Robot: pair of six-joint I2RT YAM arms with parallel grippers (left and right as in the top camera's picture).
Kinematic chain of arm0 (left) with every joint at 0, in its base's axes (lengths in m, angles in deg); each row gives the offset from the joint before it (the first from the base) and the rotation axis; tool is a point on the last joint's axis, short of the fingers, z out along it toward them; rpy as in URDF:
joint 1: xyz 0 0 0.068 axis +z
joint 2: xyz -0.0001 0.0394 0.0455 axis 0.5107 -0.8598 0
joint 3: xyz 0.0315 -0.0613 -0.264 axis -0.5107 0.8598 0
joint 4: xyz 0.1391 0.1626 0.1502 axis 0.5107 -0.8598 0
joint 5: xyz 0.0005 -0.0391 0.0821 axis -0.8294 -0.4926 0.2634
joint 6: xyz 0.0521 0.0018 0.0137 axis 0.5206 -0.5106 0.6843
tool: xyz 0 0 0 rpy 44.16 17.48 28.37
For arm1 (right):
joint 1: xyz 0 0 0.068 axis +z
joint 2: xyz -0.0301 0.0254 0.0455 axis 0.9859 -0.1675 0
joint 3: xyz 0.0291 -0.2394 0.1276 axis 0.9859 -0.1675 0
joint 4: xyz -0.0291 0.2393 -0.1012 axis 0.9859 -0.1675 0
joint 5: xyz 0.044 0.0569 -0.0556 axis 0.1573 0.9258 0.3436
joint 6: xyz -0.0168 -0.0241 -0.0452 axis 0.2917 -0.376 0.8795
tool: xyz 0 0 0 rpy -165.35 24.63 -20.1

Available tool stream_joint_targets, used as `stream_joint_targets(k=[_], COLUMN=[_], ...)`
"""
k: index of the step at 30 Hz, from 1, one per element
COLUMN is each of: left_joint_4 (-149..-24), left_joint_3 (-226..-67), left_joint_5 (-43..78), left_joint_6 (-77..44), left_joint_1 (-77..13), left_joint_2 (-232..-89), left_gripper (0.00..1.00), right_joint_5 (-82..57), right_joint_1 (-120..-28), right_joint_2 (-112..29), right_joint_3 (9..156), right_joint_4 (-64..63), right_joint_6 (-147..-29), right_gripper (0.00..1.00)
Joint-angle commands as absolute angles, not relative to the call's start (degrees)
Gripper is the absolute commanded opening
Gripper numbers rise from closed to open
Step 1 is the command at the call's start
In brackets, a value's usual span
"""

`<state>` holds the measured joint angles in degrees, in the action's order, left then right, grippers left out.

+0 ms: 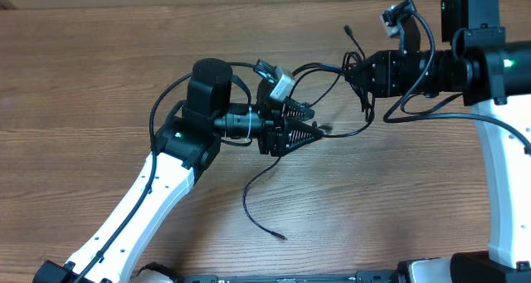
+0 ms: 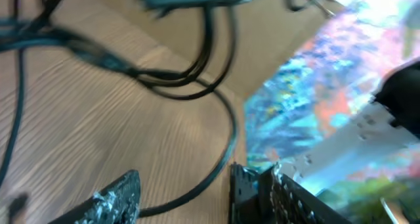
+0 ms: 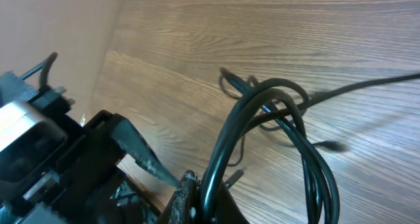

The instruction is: Untangle cables

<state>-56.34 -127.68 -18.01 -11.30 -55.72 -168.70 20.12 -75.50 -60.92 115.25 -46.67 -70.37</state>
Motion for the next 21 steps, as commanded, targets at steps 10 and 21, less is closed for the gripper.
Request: stream_joint_targets(k=[10, 21], left_joint_4=[-51.5, -45.2], left_joint_3=[-128.3, -128.3], left_joint_5=[-19.3, -10.6], left_joint_6=[-6.9, -3.9], left_joint_1=[-59.4, -65.2], left_joint_2=[-167.4, -167.4], left_gripper=[0.84, 0.9], right_joint_5=[24.5, 27.2], right_joint_1=[-74.9, -74.8], right_joint_2=[-59.6, -59.6], right_joint_3=[117.0, 117.0], right_joint_4=[-46.1, -46.6], right_joint_6=[-76.1, -77.6], right_gripper=[0.04, 0.04])
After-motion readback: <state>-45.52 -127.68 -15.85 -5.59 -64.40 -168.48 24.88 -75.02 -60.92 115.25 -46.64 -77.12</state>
